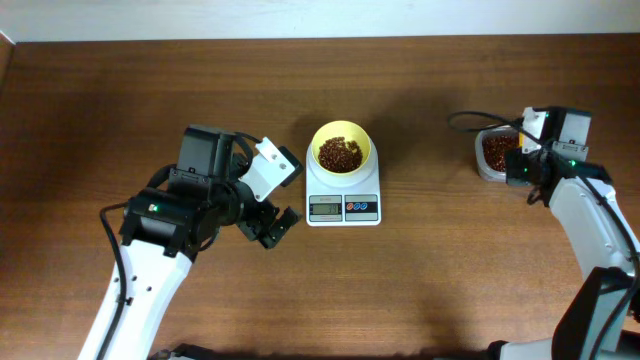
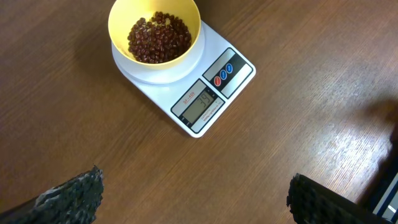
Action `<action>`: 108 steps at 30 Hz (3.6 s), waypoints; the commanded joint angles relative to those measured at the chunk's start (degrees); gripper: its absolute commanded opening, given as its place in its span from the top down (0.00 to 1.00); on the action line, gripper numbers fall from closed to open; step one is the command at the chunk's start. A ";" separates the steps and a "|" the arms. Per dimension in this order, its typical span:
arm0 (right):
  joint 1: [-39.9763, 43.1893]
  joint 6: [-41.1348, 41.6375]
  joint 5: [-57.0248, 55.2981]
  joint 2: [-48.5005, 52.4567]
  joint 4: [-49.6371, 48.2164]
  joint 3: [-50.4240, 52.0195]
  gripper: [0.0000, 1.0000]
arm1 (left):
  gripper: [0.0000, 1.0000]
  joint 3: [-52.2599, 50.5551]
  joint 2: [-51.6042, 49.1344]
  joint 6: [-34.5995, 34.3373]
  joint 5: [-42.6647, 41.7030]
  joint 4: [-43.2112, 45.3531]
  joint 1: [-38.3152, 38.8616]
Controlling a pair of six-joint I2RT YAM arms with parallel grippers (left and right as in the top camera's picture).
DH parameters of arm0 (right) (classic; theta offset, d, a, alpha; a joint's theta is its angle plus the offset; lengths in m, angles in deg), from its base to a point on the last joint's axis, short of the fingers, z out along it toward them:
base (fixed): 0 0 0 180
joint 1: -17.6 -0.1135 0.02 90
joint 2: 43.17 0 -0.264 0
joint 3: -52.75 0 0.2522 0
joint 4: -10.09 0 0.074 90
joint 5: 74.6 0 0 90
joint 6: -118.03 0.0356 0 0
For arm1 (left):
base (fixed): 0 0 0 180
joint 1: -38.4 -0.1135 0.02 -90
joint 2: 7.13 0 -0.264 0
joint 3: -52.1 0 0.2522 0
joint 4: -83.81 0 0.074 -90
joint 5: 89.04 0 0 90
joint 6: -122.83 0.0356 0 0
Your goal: Scoop item into bowl and weigh 50g on scale
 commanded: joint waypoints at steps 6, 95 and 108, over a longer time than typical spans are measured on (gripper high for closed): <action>0.15 -12.39 -5.25 0.20 -0.33 -0.15 0.96 | 0.01 1.20 0.22 0.74 -0.17 0.09 -0.24; 23.69 21.81 72.87 0.52 7.48 -0.22 0.96 | 0.01 1.20 0.22 0.74 -0.17 0.09 -0.24; 10.75 32.30 78.75 0.52 1.01 -0.24 0.96 | 0.01 1.20 0.22 0.74 -0.17 0.09 -0.24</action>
